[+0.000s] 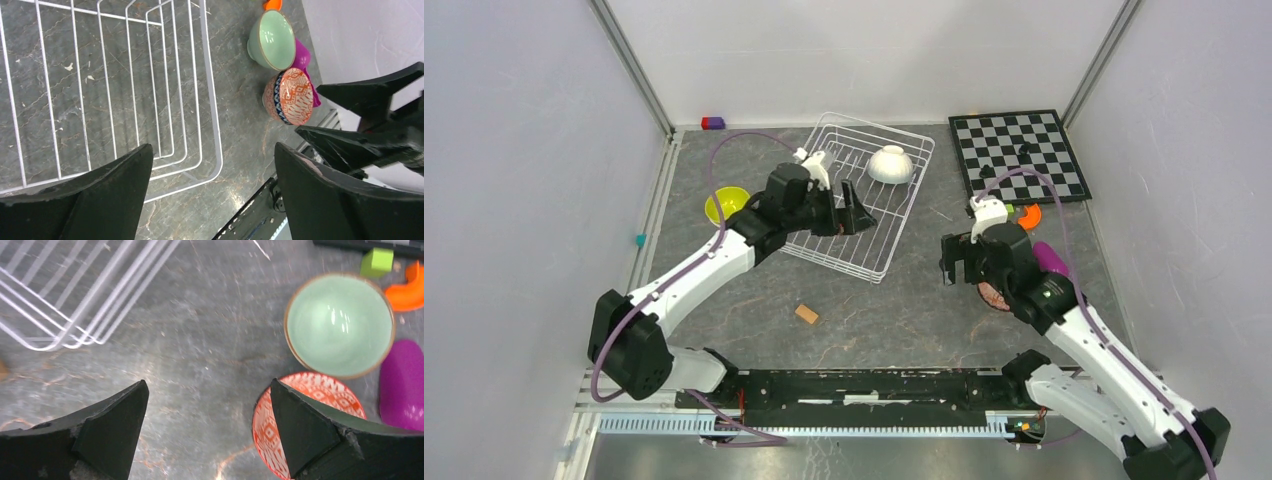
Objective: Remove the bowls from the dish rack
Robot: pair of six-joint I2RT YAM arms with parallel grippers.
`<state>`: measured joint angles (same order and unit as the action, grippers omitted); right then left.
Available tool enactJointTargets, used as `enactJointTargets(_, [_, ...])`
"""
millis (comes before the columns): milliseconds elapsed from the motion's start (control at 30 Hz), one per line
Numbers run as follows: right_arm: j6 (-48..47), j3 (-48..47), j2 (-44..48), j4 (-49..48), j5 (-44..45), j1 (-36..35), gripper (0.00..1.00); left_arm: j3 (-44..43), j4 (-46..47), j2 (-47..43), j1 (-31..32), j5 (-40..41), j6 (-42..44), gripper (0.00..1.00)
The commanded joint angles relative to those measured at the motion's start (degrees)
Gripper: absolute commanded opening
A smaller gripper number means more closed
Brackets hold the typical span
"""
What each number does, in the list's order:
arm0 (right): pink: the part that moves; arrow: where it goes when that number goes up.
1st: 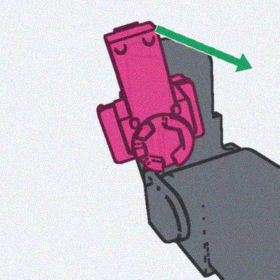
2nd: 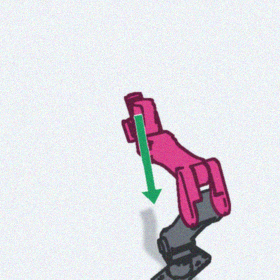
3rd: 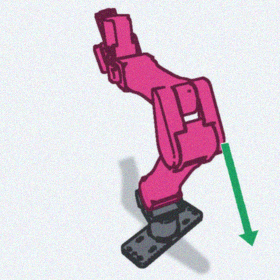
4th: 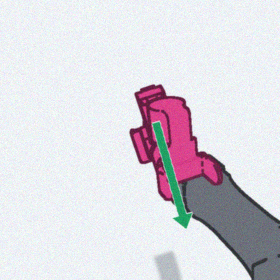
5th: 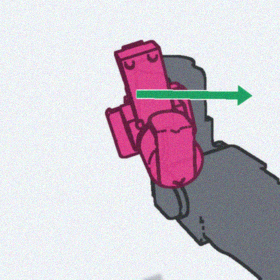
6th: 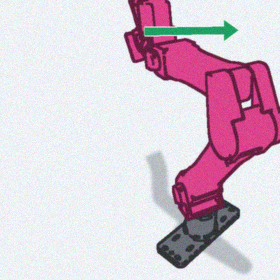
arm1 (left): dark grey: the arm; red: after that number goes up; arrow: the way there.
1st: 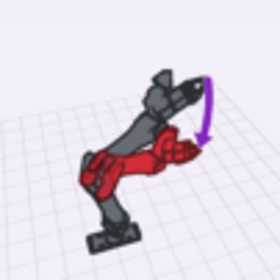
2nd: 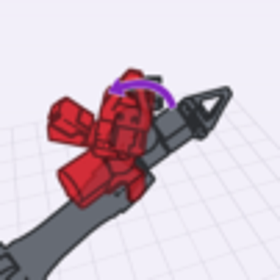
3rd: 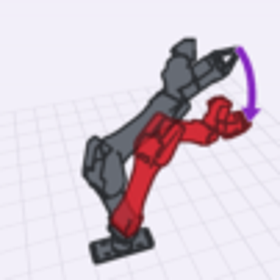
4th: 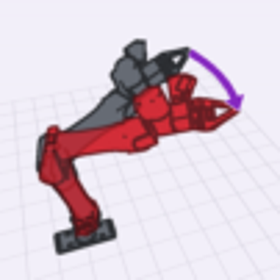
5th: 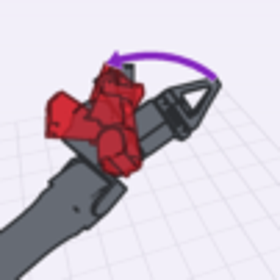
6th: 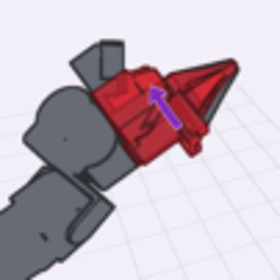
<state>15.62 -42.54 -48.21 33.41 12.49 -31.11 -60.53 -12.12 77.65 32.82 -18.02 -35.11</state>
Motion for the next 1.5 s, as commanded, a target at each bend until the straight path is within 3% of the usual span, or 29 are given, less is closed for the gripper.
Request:
enactJointTargets(0, [-3.34, 3.15, 6.39, -10.08, -6.12, 0.05, 0.98, -4.51, -4.61, 0.81, 4.42, 7.27, 8.27, 1.0])
enactJointTargets(333, [-4.35, 6.57, 16.78, -13.07, -2.99, 0.0, 0.98, -13.07, -11.5, 10.01, 13.7, 14.23, 12.91, 0.99])
enactJointTargets(500, [-4.51, 7.65, 19.95, -12.09, -0.7, 0.01, 0.98, -21.28, -19.13, 18.53, 17.39, 17.79, 15.38, 0.93])
enactJointTargets(767, [-4.33, 8.2, 21.57, -10.07, 0.85, 0.0, 0.98, -28.14, -28.08, 26.56, 22.13, 30.24, 16.57, 0.44])
enactJointTargets(867, [-4.36, 8.83, 21.45, -11.24, 1.31, 0.0, 0.98, -27.57, -29.93, 26.05, 22.8, 33.13, 16.42, 0.18])
enactJointTargets(967, [-4.63, 9.3, 19.0, -15.03, 1.71, -0.04, 0.98, -23.42, -30.32, 23.13, 23.16, 35.47, 15.32, 0.03])
enactJointTargets(1133, [-8.73, 3.98, 7.61, -18.93, -1.99, 0.07, 0.98, -13.76, -29.52, 15.02, 23.14, 35.32, 13.09, 0.02])
enactJointTargets(1300, [-14.65, -3.3, -4.12, -22.71, -5.07, 0.0, 0.98, -4.17, -26.34, 4.13, 23.15, 29.49, 11.41, 0.03])
enactJointTargets(1400, [-19.11, -9.01, -11.17, -22.44, -9.63, 0.0, 0.98, 1.96, -22.71, -2.47, 23.12, 25.48, 9.71, 0.1])
enactJointTargets(1467, [-21.07, -12.66, -15.52, -22.04, -12.33, -0.04, 0.98, 4.67, -21.37, -5.93, 23.16, 24.1, 8.83, 0.23])
